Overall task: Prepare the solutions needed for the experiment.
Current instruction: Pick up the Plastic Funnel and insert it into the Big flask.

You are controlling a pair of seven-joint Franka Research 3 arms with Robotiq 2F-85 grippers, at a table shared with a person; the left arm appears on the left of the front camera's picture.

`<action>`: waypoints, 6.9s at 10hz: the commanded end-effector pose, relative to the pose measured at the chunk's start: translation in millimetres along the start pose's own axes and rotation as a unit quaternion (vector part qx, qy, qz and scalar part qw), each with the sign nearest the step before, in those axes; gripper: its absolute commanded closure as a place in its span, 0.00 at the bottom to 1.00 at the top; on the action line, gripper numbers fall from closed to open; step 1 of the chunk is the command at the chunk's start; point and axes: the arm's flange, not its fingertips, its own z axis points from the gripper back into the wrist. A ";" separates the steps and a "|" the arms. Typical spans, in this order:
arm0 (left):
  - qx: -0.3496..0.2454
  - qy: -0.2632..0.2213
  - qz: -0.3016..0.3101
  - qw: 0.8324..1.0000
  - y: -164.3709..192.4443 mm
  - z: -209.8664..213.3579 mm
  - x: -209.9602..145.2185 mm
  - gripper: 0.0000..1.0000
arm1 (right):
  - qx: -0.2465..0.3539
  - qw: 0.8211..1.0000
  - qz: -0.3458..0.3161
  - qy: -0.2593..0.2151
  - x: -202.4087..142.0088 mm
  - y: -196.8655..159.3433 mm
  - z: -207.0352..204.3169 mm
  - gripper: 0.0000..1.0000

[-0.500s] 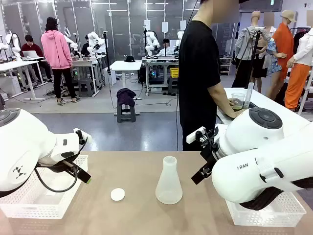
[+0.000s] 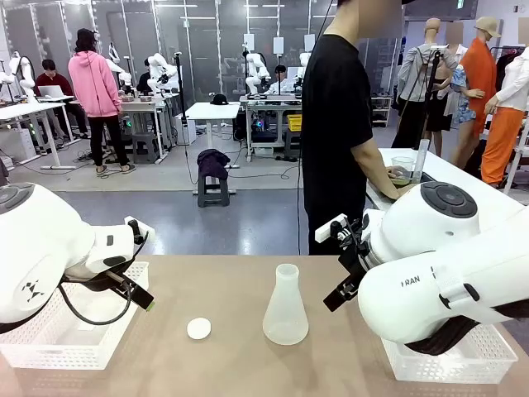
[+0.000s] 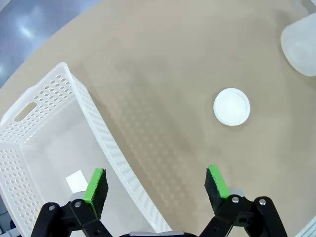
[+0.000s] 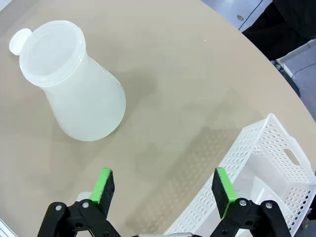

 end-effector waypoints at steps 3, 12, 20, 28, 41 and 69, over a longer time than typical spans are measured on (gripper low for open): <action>0.000 0.000 0.000 1.000 0.1 0.0 0.0 0.00 | 0.000 1.000 -0.001 0.000 0.0 -0.1 0.0 0.00; 0.000 0.000 0.000 1.000 0.1 0.0 0.0 0.00 | 0.000 1.000 -0.001 0.000 0.0 -0.1 0.0 0.00; 0.000 0.000 0.000 1.000 0.1 0.0 0.0 0.00 | 0.000 1.000 -0.001 0.000 0.0 -0.1 0.0 0.00; -0.056 -0.059 0.033 0.996 0.5 61.0 -2.3 0.00 | 0.054 0.998 -0.016 -0.031 10.7 -0.8 51.1 0.00; -0.531 -0.153 0.360 0.752 58.1 160.4 -39.1 0.00 | 0.391 0.853 -0.346 -0.013 2.5 -51.7 155.9 0.00; -0.558 -0.149 0.369 0.728 60.7 154.8 -33.2 0.00 | 0.095 0.981 0.095 0.136 93.3 -248.6 104.9 0.00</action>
